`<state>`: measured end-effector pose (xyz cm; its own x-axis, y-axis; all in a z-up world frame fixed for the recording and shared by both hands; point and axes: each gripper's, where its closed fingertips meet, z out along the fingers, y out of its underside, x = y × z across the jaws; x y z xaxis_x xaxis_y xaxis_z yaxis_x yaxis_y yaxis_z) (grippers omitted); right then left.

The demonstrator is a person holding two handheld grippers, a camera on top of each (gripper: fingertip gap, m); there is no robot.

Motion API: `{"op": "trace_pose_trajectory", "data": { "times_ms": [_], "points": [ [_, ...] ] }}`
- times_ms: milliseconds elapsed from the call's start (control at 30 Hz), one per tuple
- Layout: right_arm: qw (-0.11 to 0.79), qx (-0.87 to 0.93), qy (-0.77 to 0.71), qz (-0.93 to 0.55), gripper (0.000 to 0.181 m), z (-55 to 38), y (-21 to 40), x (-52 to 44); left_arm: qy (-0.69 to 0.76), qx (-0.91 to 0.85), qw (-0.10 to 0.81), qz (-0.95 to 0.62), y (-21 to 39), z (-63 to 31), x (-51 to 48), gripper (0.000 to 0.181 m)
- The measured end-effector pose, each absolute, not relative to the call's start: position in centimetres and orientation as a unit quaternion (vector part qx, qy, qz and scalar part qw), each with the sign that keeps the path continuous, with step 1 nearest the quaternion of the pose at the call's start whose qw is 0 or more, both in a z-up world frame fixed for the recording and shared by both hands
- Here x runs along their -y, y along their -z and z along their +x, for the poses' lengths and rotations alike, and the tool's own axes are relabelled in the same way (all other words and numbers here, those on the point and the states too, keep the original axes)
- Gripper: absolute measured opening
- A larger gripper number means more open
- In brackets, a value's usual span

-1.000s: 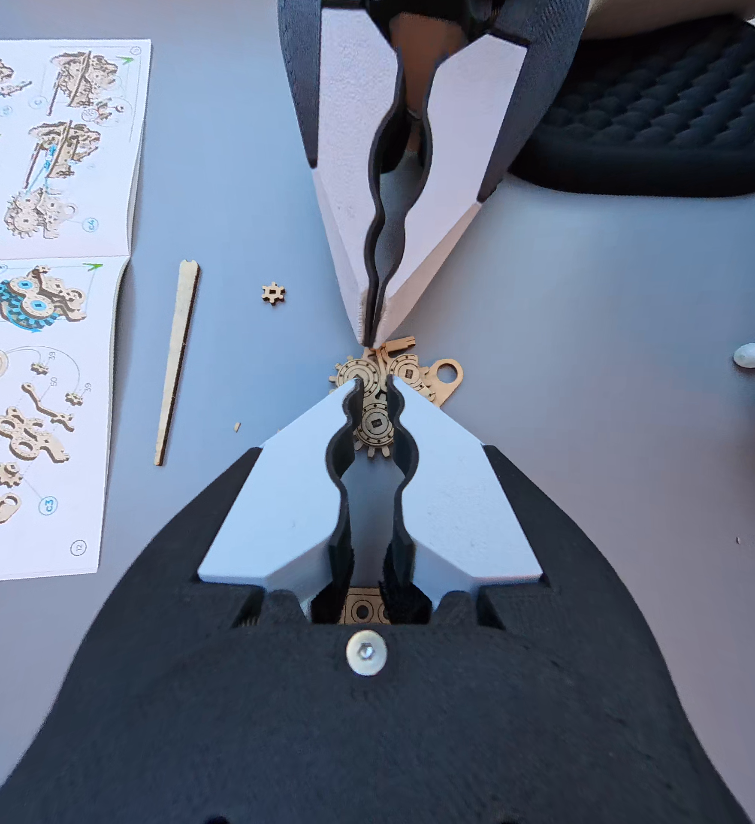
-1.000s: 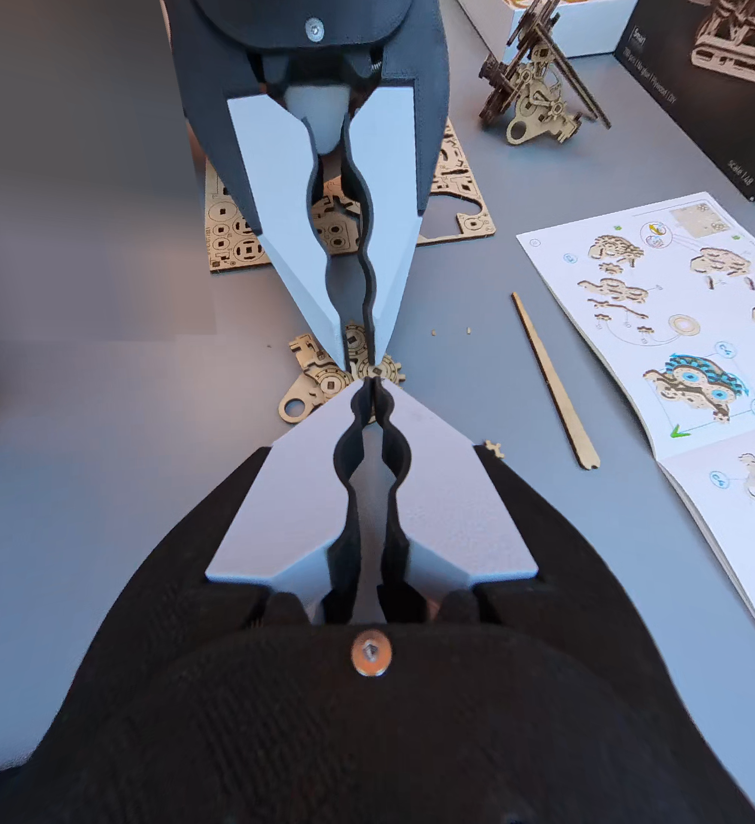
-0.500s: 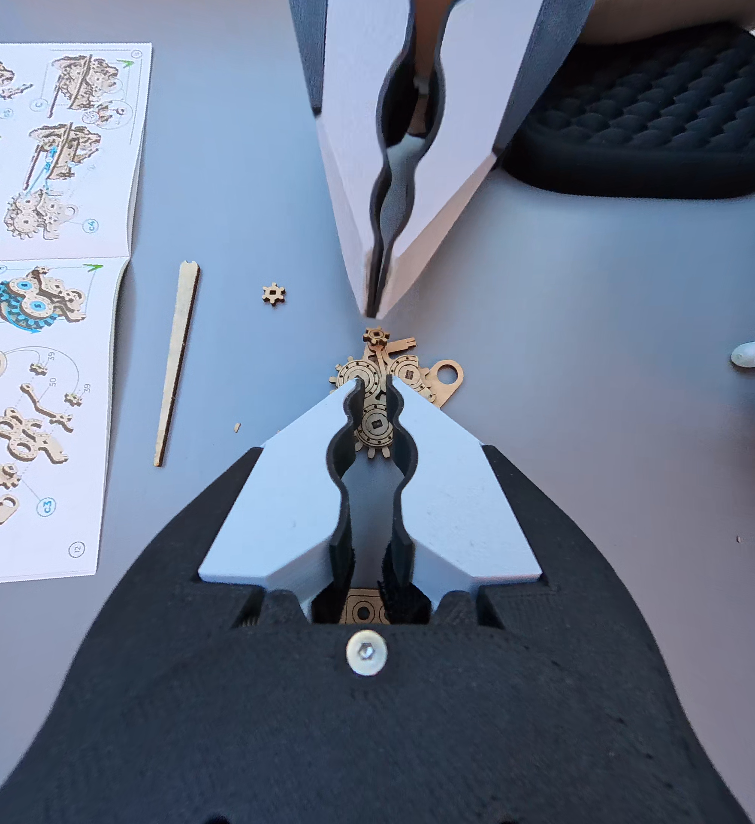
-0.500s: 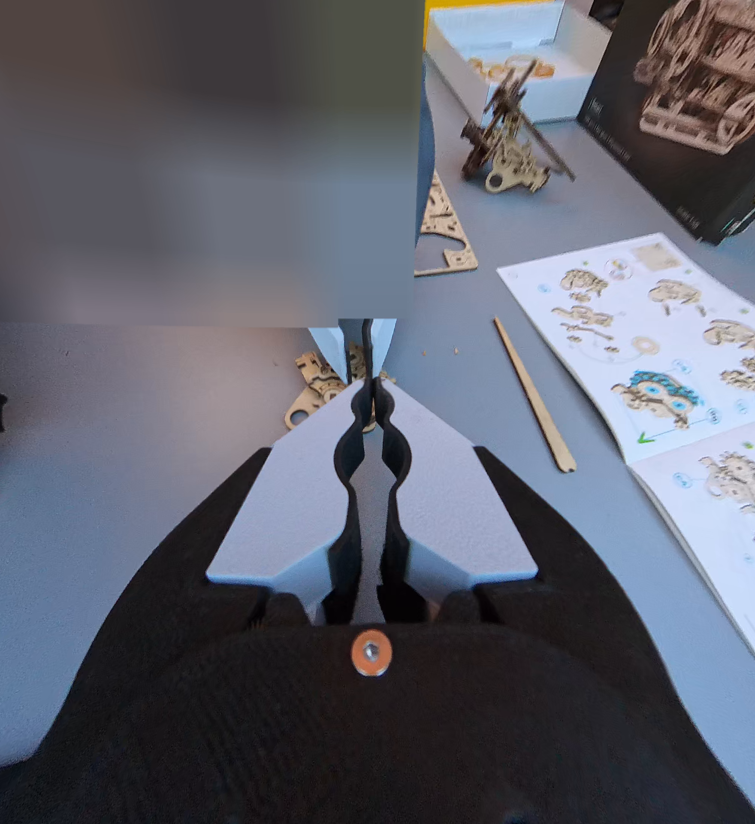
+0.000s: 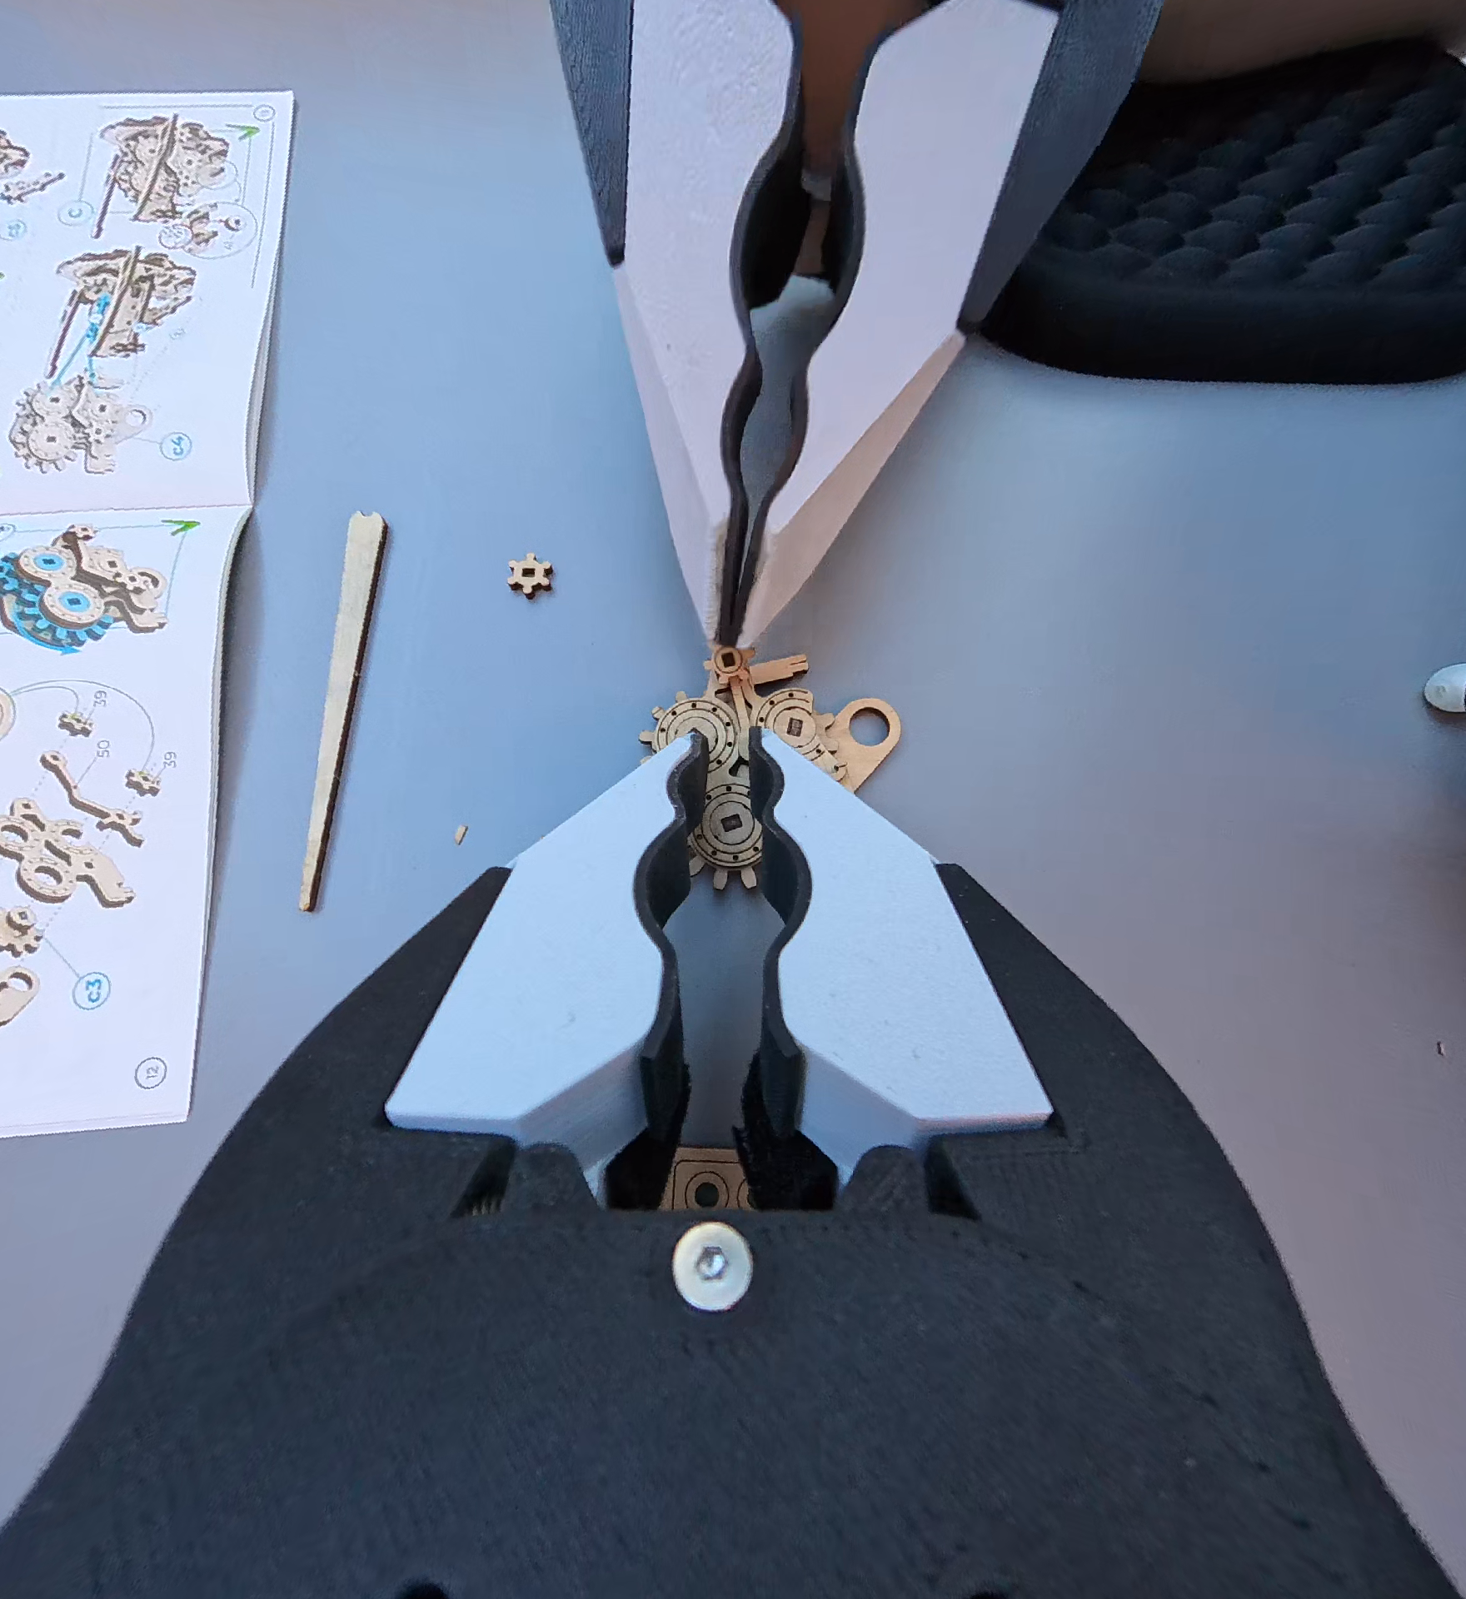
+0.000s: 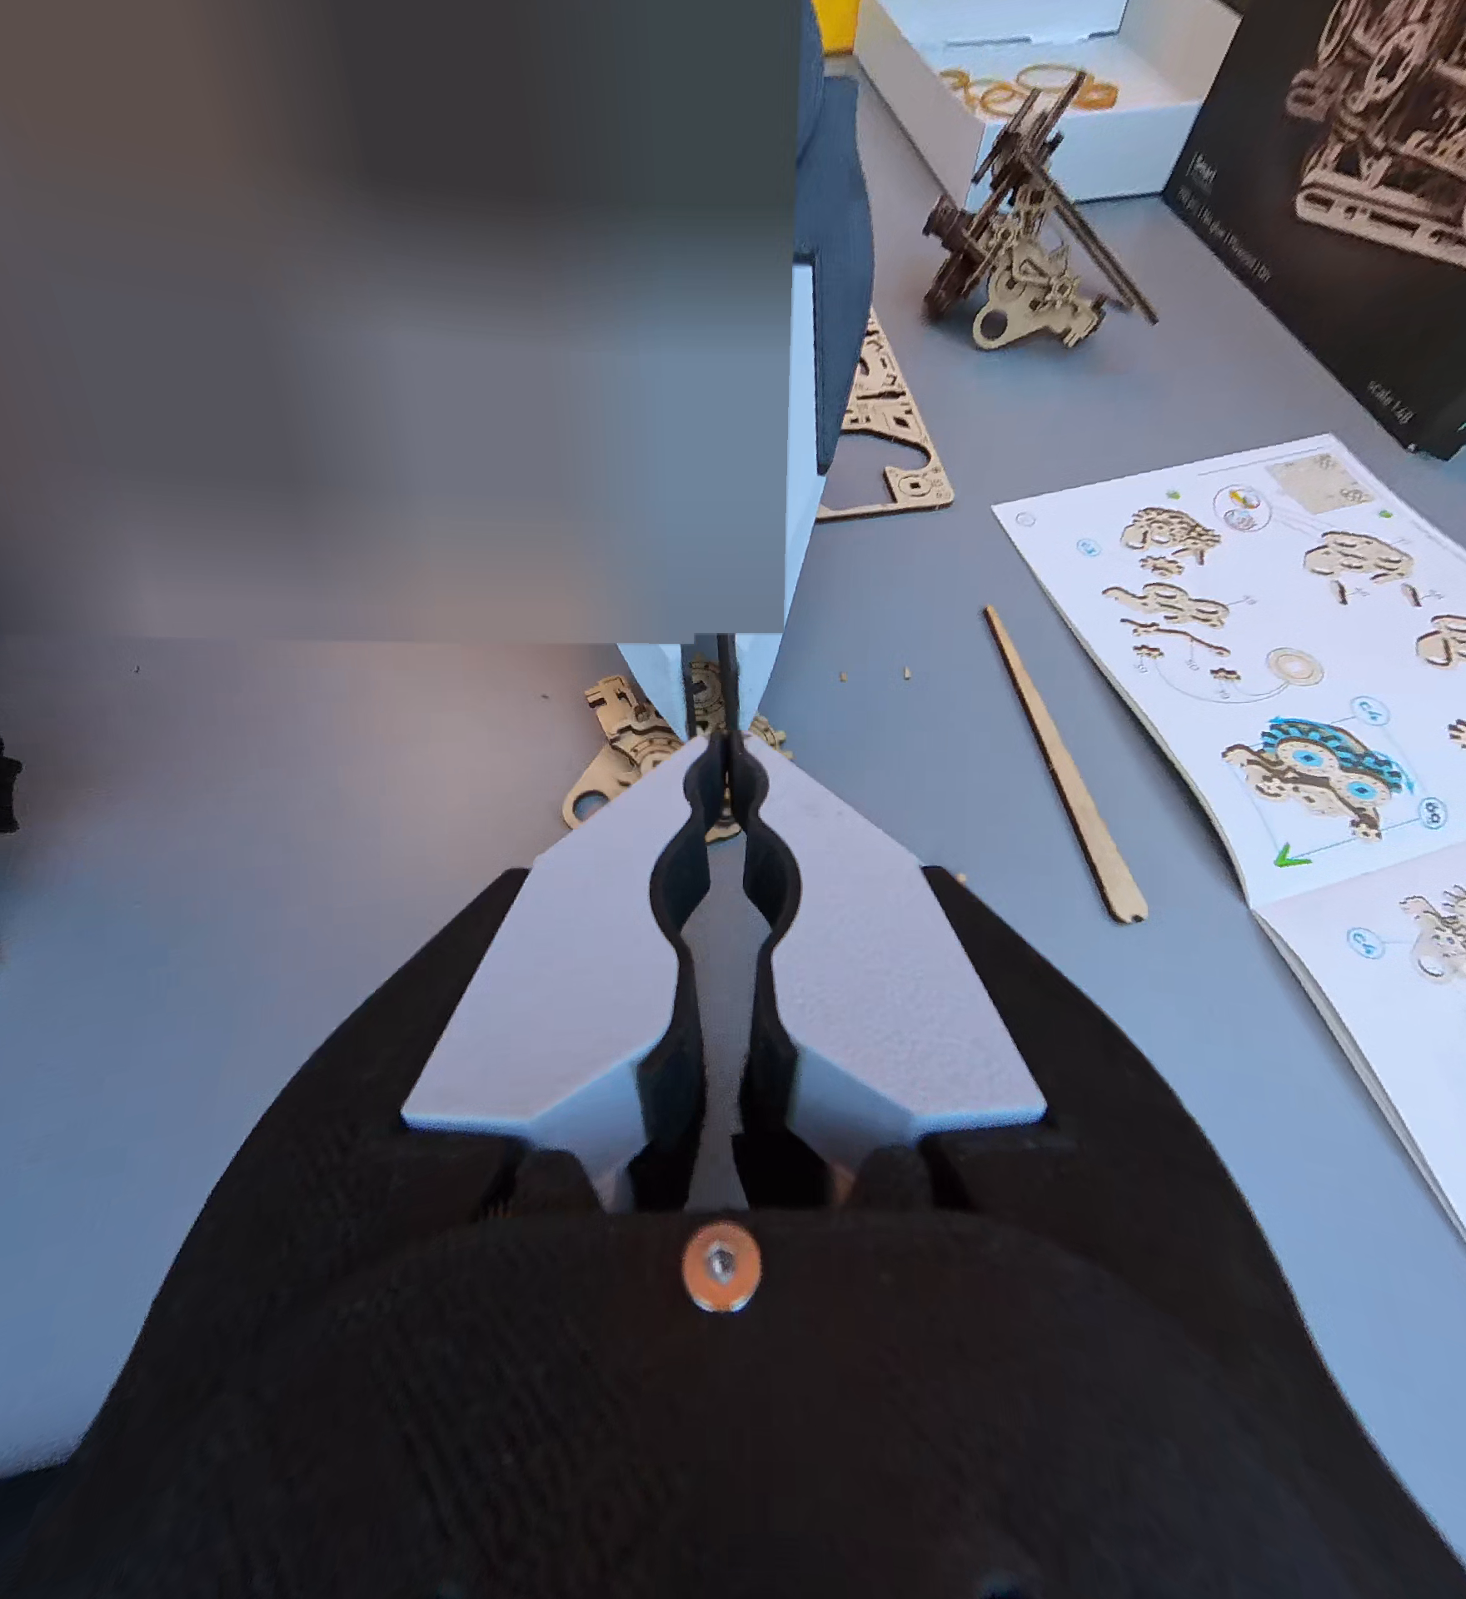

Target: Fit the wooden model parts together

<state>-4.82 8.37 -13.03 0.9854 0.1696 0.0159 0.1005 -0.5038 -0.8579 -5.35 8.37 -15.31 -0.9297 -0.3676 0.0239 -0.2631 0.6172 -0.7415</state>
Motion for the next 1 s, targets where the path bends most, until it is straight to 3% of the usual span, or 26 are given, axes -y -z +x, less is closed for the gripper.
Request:
{"op": "trace_pose_trajectory", "data": {
  "times_ms": [800,1000],
  "points": [
    [0.466,0.081,-0.041,-0.880,0.000,-4.9,14.4,-8.0,0.401,-0.897,0.063,-0.177,15.3,-5.4,-8.3,0.007],
    [0.470,0.077,-0.044,-0.878,0.000,-4.9,14.4,-8.0,0.410,-0.891,0.079,-0.178,15.0,-4.9,-7.7,0.015]
  ]
}}
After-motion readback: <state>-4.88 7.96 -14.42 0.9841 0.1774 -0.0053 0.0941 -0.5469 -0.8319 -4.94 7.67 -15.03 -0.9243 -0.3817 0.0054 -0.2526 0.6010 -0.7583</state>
